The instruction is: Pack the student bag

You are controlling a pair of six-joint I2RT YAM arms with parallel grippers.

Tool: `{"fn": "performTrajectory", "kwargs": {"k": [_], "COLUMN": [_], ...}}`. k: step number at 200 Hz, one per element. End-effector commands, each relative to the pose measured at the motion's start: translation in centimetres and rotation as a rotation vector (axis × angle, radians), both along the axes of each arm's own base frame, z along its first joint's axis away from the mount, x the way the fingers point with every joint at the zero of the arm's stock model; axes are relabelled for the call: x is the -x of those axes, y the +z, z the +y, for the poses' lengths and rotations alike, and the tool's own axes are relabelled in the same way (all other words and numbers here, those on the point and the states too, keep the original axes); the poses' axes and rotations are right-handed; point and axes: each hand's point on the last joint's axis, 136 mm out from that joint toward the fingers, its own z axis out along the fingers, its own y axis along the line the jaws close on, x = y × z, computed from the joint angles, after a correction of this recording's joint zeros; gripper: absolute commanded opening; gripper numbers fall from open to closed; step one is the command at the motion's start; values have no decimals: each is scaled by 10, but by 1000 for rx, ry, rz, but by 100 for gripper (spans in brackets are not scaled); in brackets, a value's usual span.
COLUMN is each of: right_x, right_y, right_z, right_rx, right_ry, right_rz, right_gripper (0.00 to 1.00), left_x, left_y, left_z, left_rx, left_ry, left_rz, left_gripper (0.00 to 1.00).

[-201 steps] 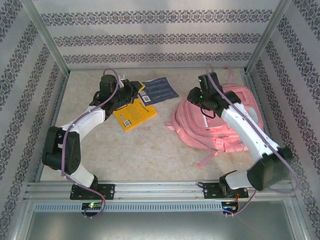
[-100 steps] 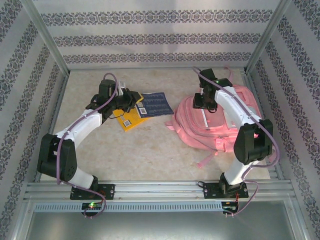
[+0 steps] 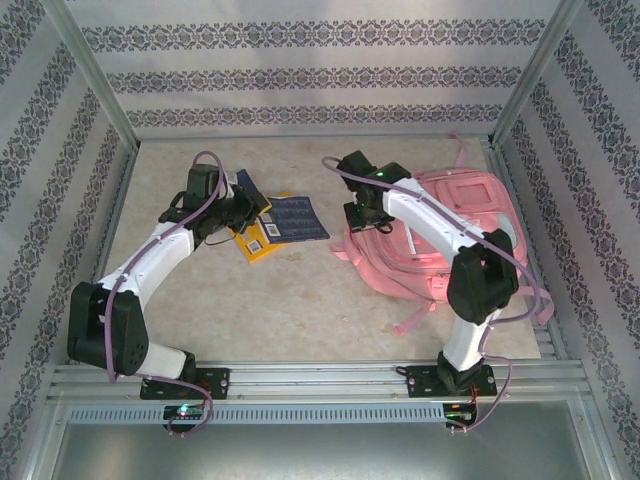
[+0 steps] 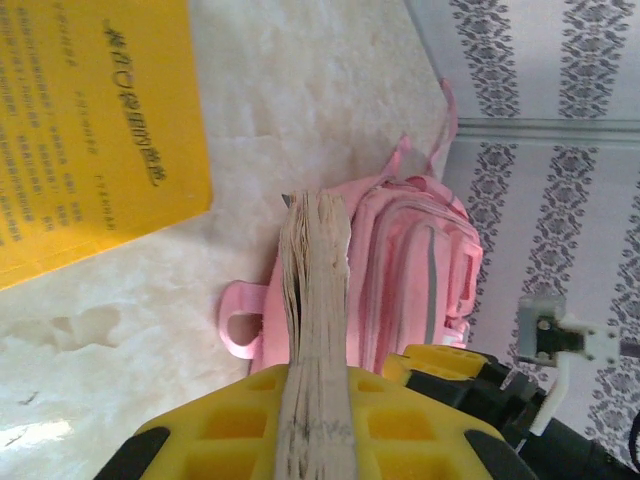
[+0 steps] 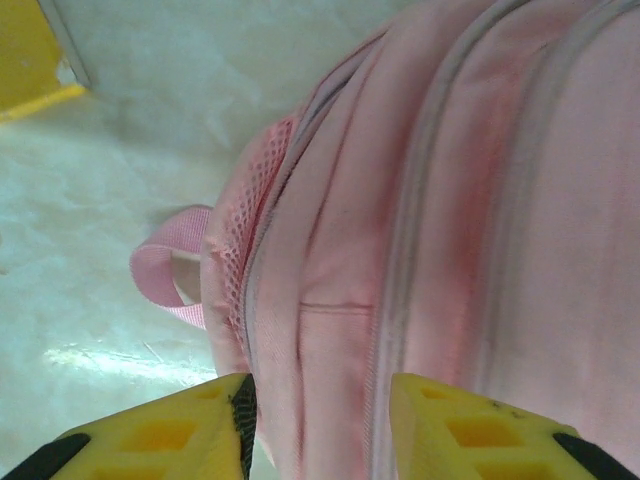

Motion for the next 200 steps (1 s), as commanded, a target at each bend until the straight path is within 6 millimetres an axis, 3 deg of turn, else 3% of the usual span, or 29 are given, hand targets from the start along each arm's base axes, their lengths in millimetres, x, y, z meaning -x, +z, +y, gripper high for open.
{"fn": "performTrajectory", "kwargs": {"k": [1, 63, 93, 113, 120, 155, 200], "right_x": [2, 2, 5, 8, 7, 0, 12], "right_y": [-12, -41, -51, -49, -44, 4, 77], "right_z": [-2, -2, -7, -8, -8, -5, 2], "right_rx": [65, 105, 138, 140, 136, 78, -37], "right_ry": [-12, -7, 7, 20, 22, 32, 104], "right_rz": [25, 86, 112, 113, 101, 3, -72], "right_gripper": [40, 36, 21, 5, 0, 0, 0], "left_x": [7, 10, 10, 8, 8, 4, -4], "left_y": [1, -5, -5, -5, -5, 2, 34], "left_z": [6, 6, 7, 7, 7, 5, -18], "left_rx": [4, 15, 18, 17, 17, 10, -11], "left_ry": [10, 12, 16, 17, 18, 5, -94], "left_rz": [1, 11, 10, 9, 7, -12, -100], "left_gripper": [0, 0, 0, 0, 0, 0, 0]}}
